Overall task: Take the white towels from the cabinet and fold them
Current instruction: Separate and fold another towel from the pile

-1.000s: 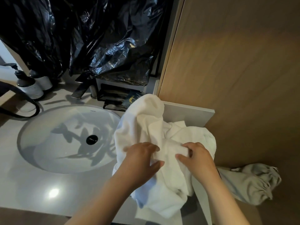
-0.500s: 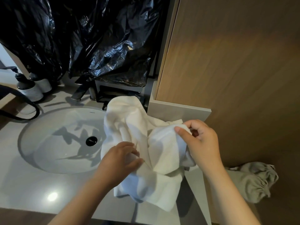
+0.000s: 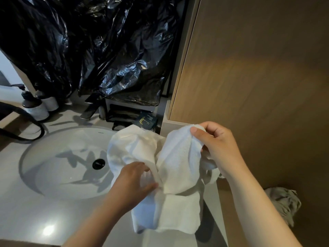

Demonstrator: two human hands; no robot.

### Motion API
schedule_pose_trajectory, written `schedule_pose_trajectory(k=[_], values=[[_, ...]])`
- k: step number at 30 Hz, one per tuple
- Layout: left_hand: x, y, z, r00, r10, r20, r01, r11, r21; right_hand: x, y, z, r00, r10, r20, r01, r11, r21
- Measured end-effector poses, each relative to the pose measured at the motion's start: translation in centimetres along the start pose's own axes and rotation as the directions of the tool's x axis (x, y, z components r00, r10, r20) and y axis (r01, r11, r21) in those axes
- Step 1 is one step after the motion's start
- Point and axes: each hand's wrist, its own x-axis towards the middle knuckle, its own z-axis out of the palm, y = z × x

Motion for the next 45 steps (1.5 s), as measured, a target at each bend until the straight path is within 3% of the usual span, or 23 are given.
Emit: schedule_pose_trajectory(k=[4,9,12,16,19,22,30,35,37,41,45], values=[[0.6,1.8,0.9,0.979,0.096,-0.178,-0.103,0.994,-0.032,-0.4,1.3,-0.7,0.997,0.071,-0.041,-0.071,0.997,-0.008],[2.3,5.2,2.5,0.991,0.133,0.000,-0.133,0.990,-0.053,-1.0,1.6,-1.3,0.999,0.034,0.035,-0.034,0.999,0.015],[3.2,5.6,3.0,0.986,0.161,-0.039,-0.163,0.986,-0.039,-1.3,1.7,-2.3,0.997,0.038,0.060,-0.042,0.997,0.065],[3.5,4.7,2.6,0.980,0.156,-0.121,-0.178,0.964,-0.198,-1.9,3.8,-4.8,0.994,0.112,-0.018,-0.112,0.994,0.009],[3.5,5.1,1.8,0.971,0.171,-0.167,-0.214,0.933,-0.291,-2.8,5.9,-4.9,0.989,0.136,0.053,-0.132,0.988,-0.084],[3.9,6.8,0.4,0.952,0.183,-0.245,-0.267,0.889,-0.372,-2.9,6.9,-4.5,0.991,0.107,0.076,-0.104,0.994,-0.039],[5.5,11.8,-4.5,0.899,0.266,-0.348,-0.397,0.830,-0.393,-1.8,6.1,-5.5,1.000,0.015,0.003,-0.015,1.000,0.013],[6.9,13.3,-6.8,0.889,0.280,-0.363,-0.420,0.814,-0.401,-2.1,7.1,-5.6,0.998,0.055,-0.012,-0.056,0.990,-0.128],[7.6,13.1,-7.1,0.894,0.274,-0.354,-0.406,0.829,-0.385,-2.4,7.4,-5.7,0.997,0.077,-0.009,-0.077,0.985,-0.152],[8.6,11.0,-7.0,0.938,0.087,-0.335,-0.240,0.862,-0.447,-3.0,7.2,-7.0,0.997,0.078,0.012,-0.073,0.971,-0.229],[8.8,10.5,-7.4,0.943,0.075,-0.323,-0.201,0.904,-0.378,-3.2,5.9,-8.1,0.990,-0.055,-0.129,0.029,0.981,-0.191]])
